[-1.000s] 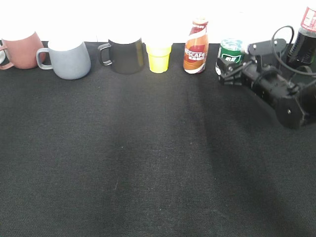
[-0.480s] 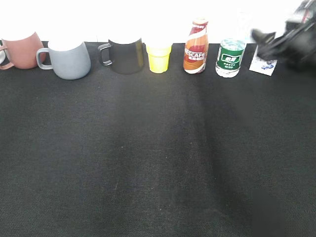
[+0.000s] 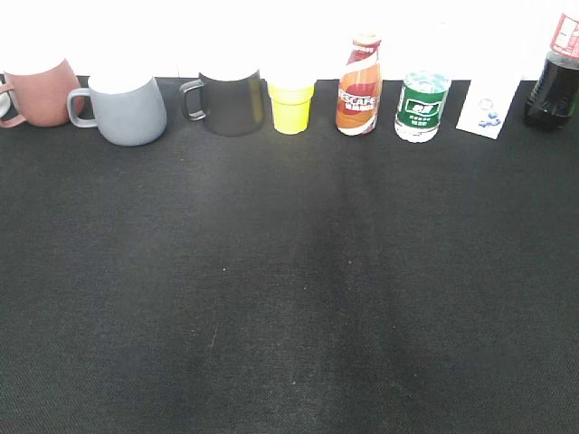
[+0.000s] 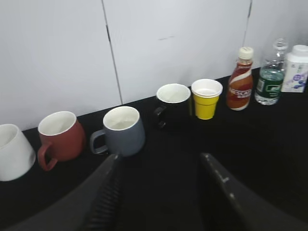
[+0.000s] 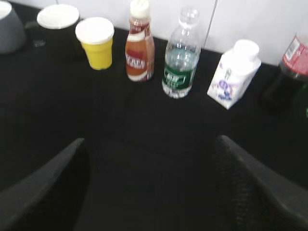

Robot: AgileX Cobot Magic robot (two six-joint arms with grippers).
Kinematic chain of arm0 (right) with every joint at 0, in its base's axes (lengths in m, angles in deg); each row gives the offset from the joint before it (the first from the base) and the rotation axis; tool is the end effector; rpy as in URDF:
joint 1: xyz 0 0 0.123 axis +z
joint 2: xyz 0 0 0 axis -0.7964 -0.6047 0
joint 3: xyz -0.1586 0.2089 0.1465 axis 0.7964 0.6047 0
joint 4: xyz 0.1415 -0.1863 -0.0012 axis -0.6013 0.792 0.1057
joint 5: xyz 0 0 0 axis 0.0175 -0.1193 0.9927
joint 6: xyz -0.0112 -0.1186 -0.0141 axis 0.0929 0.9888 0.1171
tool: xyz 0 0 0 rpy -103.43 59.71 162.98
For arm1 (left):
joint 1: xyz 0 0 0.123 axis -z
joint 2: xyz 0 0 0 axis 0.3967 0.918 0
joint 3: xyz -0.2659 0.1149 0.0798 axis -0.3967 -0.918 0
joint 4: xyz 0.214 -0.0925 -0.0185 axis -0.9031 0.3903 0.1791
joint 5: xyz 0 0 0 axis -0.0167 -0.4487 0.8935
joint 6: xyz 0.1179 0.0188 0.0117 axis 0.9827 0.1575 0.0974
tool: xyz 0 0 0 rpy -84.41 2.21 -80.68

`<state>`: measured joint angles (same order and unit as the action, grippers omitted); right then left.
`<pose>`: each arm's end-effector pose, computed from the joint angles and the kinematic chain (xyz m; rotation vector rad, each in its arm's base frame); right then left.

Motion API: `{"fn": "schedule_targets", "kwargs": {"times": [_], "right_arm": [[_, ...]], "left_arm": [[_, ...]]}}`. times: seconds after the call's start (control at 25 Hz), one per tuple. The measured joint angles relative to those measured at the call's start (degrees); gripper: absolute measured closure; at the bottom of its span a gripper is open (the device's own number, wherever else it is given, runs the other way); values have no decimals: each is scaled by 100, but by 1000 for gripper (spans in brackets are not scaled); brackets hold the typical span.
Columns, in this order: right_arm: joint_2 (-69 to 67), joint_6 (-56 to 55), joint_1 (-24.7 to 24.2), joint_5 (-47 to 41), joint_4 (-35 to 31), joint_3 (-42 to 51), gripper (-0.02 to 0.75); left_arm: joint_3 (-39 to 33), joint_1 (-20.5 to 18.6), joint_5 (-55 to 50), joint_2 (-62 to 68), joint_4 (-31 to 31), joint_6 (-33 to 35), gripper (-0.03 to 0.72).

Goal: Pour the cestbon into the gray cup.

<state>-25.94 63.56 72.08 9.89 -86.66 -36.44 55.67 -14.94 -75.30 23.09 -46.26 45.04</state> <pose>0.1551 0.0544 0.3546 -0.3730 2.0307 0.1915 0.0798 -0.0369 0.3887 0.3777 1.8006 -0.2180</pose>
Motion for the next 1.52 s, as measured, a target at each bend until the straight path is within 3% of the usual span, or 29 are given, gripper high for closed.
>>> {"fn": "schedule_targets", "kwargs": {"times": [0.08, 0.28, 0.52, 0.72, 0.96, 1.08, 1.52], "right_arm": [[305, 587, 0, -1222, -522, -352, 144], [935, 1002, 6, -2895, -1208, -377, 144], [2547, 889, 6, -3679, -1059, -360, 144], [3479, 574, 6, -3619, -868, 524, 144], [4351, 485, 6, -3350, -886, 1374, 144], [4447, 474, 6, -3343, -886, 1522, 149], [4458, 458, 6, -2870, -879, 1837, 169]], "left_arm": [[0, 0, -310, -323, 208, 0, 305], [-278, 0, -1238, -863, 365, 0, 305], [-736, 0, -2207, -2403, -730, -1107, 305], [-736, 0, -2360, -3149, -1501, -1957, 305], [-1114, 0, -2580, -3149, -1772, -2113, 305], [-1530, 0, -2576, -3149, -1717, -2158, 305], [-1747, 0, -2171, -3149, -1612, -2169, 305]]}}
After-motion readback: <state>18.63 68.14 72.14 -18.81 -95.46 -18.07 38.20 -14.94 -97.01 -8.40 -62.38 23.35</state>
